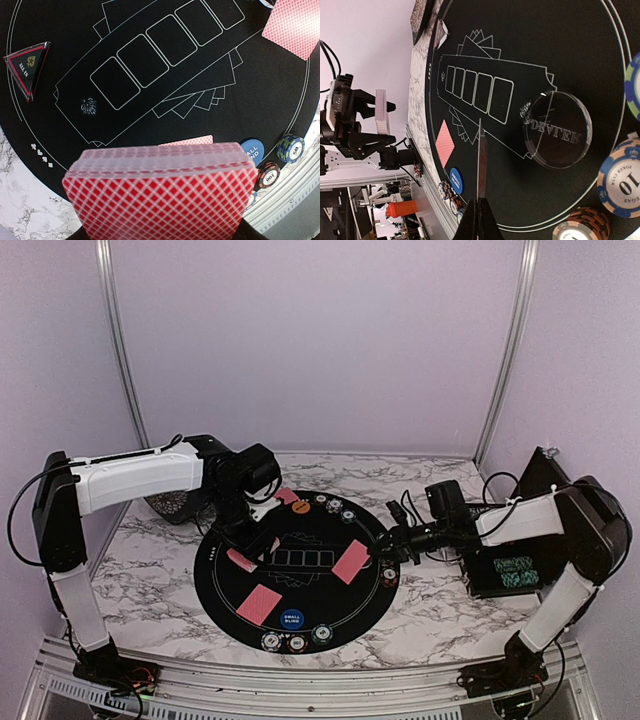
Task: Distribute texas hold em gaming equipment
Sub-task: Distribute the poker card in the dealer area.
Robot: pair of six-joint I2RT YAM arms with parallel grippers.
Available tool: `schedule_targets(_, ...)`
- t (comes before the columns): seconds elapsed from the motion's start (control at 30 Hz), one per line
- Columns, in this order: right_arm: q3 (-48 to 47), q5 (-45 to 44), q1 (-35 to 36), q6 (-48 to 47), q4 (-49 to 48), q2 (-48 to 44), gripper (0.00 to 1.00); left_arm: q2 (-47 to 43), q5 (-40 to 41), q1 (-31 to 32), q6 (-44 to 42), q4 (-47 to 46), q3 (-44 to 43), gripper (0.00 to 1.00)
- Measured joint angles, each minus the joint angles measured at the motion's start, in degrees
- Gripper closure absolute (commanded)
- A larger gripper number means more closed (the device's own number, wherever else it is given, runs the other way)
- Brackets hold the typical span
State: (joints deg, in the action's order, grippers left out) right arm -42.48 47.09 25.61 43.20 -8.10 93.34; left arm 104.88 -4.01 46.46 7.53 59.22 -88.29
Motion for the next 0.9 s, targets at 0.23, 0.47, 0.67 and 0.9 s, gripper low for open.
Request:
schedule_targets(0.23, 0.2, -0.3, 0.0, -4.6, 5.2, -0.1, 1.0, 0.1, 0.0, 0.0, -0.1, 0.0, 0.0, 0.43)
schedule_targets(0.47, 1.1, 0.0, 0.0, -7.5, 8.4, -0.2, 1.0, 0.1, 0.0, 0.0, -0.1, 0.0, 0.0, 0.43)
schedule_targets(0.67, 1.6, 0.2, 0.0, -9.3, 10.9, -0.2, 1.0, 0.1, 0.0, 0.0, -0.2, 0.0, 0.0, 0.43)
schedule_targets(0.9, 2.0, -0.1, 0.0, -10.3, 12.4, -0.3, 0.98, 0.1, 0.0, 0.0, -0.3, 0.0, 0.0, 0.43)
